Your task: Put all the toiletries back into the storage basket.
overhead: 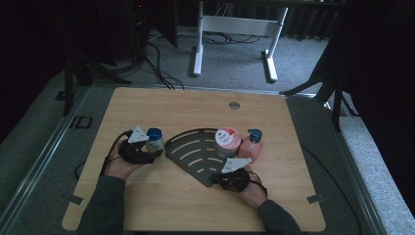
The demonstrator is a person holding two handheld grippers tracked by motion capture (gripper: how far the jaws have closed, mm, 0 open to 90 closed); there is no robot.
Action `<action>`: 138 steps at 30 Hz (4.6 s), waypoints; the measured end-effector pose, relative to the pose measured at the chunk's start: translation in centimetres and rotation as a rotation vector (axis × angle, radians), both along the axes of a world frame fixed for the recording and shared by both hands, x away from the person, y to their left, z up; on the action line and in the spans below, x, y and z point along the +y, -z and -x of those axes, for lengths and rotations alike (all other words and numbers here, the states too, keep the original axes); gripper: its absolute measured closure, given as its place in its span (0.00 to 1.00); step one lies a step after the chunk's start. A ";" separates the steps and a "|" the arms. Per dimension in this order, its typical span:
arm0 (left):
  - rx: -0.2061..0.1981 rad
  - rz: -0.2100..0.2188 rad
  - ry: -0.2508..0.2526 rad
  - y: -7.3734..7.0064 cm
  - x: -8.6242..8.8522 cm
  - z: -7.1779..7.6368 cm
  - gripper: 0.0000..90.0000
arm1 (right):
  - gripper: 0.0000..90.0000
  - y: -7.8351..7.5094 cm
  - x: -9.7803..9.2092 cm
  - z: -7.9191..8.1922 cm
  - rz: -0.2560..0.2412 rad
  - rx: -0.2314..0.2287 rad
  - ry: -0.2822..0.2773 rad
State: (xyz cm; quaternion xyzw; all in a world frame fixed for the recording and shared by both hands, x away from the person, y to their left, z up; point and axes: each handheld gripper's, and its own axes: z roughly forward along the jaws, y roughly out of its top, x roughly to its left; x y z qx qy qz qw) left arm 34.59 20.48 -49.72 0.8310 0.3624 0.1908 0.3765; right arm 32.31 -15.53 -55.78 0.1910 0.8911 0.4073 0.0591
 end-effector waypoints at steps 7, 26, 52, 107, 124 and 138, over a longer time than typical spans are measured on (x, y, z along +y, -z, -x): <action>0.013 -0.007 -0.016 -0.3 0.3 1.0 0.50 | 0.92 0.0 0.0 0.0 -0.002 -0.001 0.000; 0.083 -0.036 0.019 -1.5 0.5 1.0 0.59 | 0.92 0.0 0.1 0.0 -0.003 -0.001 0.000; 0.106 -0.107 0.048 -3.4 -0.4 0.0 0.58 | 0.92 0.0 0.1 -0.1 -0.001 0.003 -0.004; 0.184 -0.158 0.080 -5.2 -2.5 -2.6 0.56 | 0.92 0.0 0.1 -0.2 -0.003 0.008 -0.005; 0.220 -0.179 0.095 -4.5 -2.9 -3.4 0.56 | 0.92 0.0 0.1 -0.2 -0.003 0.008 -0.005; 0.248 -0.207 0.109 -4.5 -3.3 -3.8 0.58 | 0.92 0.0 0.1 -0.2 -0.004 0.009 -0.005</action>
